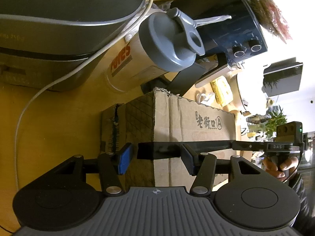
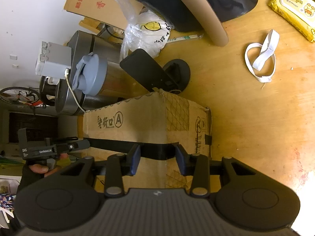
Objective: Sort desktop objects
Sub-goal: 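Lower the taped box with both grippers onto the open box, then open both grippers to release the taped box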
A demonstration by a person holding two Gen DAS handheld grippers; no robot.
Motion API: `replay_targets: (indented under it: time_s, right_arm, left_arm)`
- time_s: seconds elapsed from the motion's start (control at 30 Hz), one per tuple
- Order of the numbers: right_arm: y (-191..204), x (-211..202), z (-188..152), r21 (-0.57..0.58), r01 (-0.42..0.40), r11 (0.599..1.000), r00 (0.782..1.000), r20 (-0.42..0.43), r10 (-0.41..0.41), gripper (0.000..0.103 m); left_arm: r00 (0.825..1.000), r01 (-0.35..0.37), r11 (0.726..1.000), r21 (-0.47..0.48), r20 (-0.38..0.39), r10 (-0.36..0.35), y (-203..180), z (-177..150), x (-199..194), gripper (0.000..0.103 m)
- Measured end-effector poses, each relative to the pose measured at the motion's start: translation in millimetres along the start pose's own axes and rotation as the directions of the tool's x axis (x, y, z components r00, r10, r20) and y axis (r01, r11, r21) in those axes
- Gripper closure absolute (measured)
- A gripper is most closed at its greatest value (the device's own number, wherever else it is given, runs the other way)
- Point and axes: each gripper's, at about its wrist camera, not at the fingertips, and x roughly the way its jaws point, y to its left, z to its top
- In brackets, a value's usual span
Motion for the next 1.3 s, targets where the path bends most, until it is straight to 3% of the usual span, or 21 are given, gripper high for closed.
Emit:
replay_targets:
  time_s: [0.13,0.17,0.2,0.23,0.27,0.97,1.3]
  right_arm:
    - [-1,1,-1,0.003,0.001,1.0,1.0,0.002,-0.001,0.065]
    - [-2,1,-1,0.004,0.002,1.0,1.0,0.003,-0.002,0.049]
    - [-2,1,-1,0.005,0.002,1.0,1.0,0.003,-0.002,0.034]
    - [-2,1,-1,0.006,0.002,1.0,1.0,0.004,-0.002,0.004]
    - [-2,2,-1,0.007,0.003,1.0,1.0,0.005,-0.003,0.0]
    - [-6,2,0,0.018,0.009,1.0,1.0,0.013,-0.009,0.0]
    - [-2,-5,-20,0.007,0.009,1.0,0.999,0.03,-0.009,0.0]
  left_arm:
    - [1.0,0.007,1.0,-0.013,0.007,-0.007,2,0,2,0.048]
    - [1.0,0.011,1.0,-0.014,0.006,-0.011,2,0,3,0.04]
    - [1.0,0.018,1.0,-0.014,0.004,-0.018,2,0,4,0.016]
    - [1.0,0.014,1.0,-0.013,0.004,-0.014,2,0,4,0.003]
    - [1.0,0.005,1.0,-0.011,0.005,-0.005,1,0,5,0.0]
    - [0.999,-0.04,0.999,-0.014,0.004,0.04,-5,-6,7,0.0]
    - [0.998,-0.055,0.998,0.009,0.035,0.054,-16,-23,-3,0.0]
